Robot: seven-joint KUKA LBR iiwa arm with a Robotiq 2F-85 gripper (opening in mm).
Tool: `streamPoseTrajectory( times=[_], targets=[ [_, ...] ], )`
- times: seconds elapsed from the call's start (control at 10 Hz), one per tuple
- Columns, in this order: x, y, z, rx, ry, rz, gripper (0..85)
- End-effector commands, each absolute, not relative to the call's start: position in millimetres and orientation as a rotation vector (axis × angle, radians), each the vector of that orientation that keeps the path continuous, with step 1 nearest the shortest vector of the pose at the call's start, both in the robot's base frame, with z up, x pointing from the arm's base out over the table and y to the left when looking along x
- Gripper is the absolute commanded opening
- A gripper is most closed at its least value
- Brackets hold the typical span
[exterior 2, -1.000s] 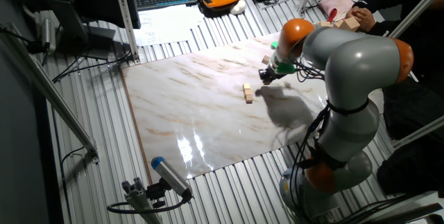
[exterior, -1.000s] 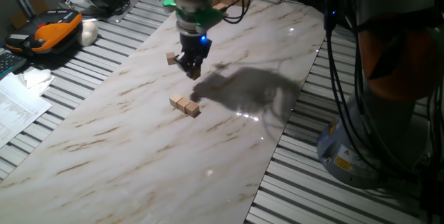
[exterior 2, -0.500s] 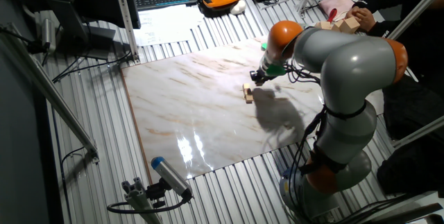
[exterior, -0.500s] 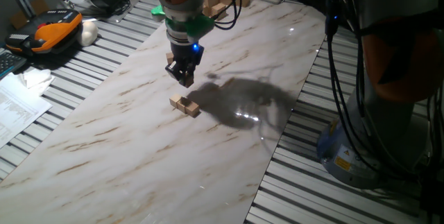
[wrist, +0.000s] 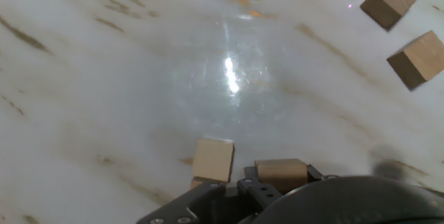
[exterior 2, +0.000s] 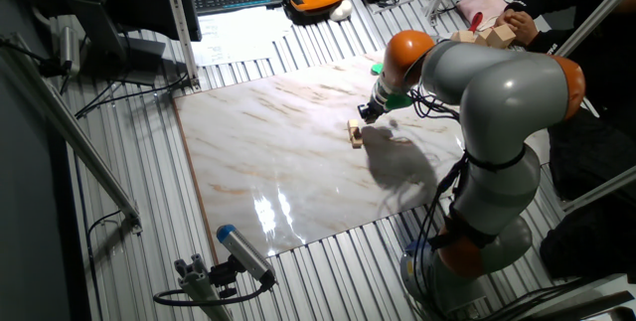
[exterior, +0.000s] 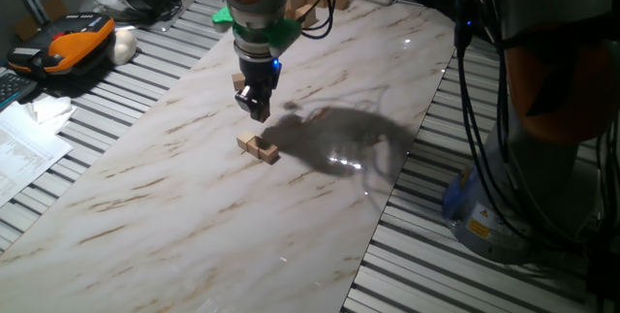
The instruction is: Stack the blocks into a pyramid shape
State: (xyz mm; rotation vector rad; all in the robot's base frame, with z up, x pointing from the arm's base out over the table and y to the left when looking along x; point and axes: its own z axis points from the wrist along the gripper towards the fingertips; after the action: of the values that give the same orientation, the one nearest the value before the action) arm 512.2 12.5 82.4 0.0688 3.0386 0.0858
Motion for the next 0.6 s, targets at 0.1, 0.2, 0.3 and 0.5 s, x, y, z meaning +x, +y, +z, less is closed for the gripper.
streamPoseTrajectory(
  times=[0.1, 0.2, 0.3, 0.5],
  targets=[
    [511.1, 16.7, 82.6, 0.121, 3.041, 0.071, 0.0],
    [508.3, 24.6, 83.3, 0.150, 3.043, 0.063, 0.0],
    [506.5, 30.3, 83.9, 0.169, 3.043, 0.053, 0.0],
    [502.3, 42.4, 84.3, 0.200, 3.043, 0.047, 0.0]
  ],
)
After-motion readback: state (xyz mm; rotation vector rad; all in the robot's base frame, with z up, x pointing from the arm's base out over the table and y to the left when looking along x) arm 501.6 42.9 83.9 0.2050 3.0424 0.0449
